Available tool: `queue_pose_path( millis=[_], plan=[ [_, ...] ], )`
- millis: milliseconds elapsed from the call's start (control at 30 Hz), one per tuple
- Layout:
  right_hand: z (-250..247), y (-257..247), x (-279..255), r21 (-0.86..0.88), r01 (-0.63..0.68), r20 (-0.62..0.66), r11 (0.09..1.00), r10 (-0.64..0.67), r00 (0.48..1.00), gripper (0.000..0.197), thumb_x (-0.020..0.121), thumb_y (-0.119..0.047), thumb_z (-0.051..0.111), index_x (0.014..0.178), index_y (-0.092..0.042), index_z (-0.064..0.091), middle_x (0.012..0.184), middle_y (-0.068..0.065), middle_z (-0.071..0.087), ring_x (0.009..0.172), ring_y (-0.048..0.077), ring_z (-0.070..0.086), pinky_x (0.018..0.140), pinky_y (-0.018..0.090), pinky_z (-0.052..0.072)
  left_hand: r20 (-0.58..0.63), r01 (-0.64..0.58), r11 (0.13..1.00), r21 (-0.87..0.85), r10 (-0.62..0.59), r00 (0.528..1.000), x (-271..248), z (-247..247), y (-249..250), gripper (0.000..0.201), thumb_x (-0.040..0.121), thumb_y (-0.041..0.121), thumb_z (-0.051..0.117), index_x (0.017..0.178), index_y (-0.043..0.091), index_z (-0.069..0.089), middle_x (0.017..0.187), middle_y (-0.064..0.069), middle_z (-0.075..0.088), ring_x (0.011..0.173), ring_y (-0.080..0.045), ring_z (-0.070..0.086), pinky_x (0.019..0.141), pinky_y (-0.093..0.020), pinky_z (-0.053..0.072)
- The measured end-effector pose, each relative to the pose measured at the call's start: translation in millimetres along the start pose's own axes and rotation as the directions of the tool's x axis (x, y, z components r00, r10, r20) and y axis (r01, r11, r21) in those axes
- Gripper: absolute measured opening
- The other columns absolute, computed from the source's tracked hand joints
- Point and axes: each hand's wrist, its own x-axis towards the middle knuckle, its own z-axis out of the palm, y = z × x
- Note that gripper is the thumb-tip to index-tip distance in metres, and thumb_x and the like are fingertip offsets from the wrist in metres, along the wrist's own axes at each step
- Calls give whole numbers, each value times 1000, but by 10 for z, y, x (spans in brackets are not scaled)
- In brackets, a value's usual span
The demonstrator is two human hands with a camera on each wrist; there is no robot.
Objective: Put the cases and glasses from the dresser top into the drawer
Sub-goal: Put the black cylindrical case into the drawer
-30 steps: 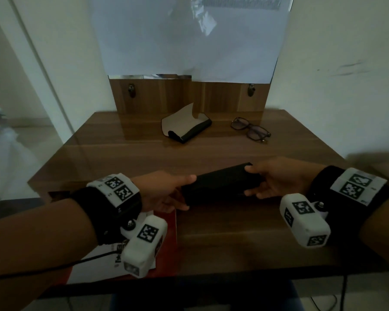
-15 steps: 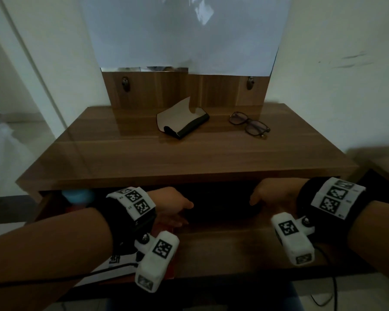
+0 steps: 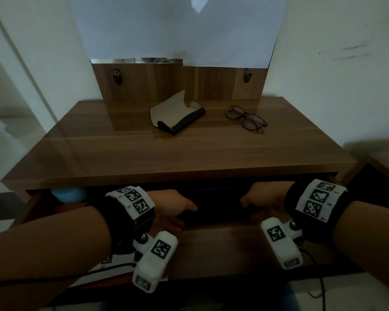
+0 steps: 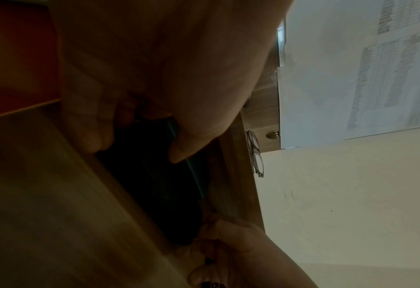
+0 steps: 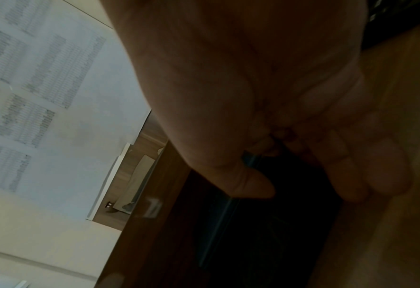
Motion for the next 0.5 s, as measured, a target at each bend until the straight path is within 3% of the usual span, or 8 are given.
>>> queue_pose_path(
  millis=[33,100,200,300,367,433,500],
  plan=[
    [2,3,-6,4,-2,1,1000,2,1000,14,95,-14,51,95,-6,62,94,14,63,85,30,62,81,42,54,4,-2,1000,5,2,1000,-5,-2,4,48,93,29,61,137,13,48,136,-7,52,101,-22,63,62,-29,55],
    [-4,8,-23,1,5,-3,1000,-5,1000,14,95,-15,52,98,-6,62,100,15,64,89,31,62,84,43,53,5,-9,1000,16,9,1000,-15,-10,13,50,93,29,61,138,13,47,136,-5,50,104,-22,62,66,-31,56],
    [-40,9,-56,-92,42,-15,995,-43,999,15,95,-20,52,94,-9,62,92,12,67,78,28,66,78,42,56,-2,-26,999,43,27,1000,-55,-35,45,50,93,30,61,137,12,47,136,-6,51,108,-21,61,75,-33,57],
    [-93,-37,-143,-272,68,-39,960,-81,996,24,94,-31,53,81,-13,61,79,7,64,60,21,61,57,31,56,-6,-66,994,85,67,998,-137,-83,98,48,93,32,61,134,11,51,135,-6,53,113,-20,60,85,-36,57],
    [-133,-87,-212,-354,81,-43,932,-103,994,29,93,-36,53,76,-13,61,80,6,61,61,21,60,54,28,55,11,-96,989,110,96,995,-218,-125,146,51,93,32,61,136,10,49,137,-6,53,116,-20,59,90,-36,55],
    [-171,-151,-292,-364,85,-39,928,-106,994,29,91,-39,55,90,-11,65,87,7,67,79,26,69,64,36,61,42,-126,986,111,122,992,-312,-172,211,53,93,31,60,140,11,47,139,-7,54,119,-21,58,96,-38,52],
    [-225,-216,-364,-355,97,-21,930,-112,994,33,92,-41,54,108,-13,63,93,2,70,91,21,69,62,35,60,55,-162,980,113,156,986,-411,-230,290,50,94,31,59,140,14,48,138,-5,56,120,-20,57,100,-39,49]
  ],
)
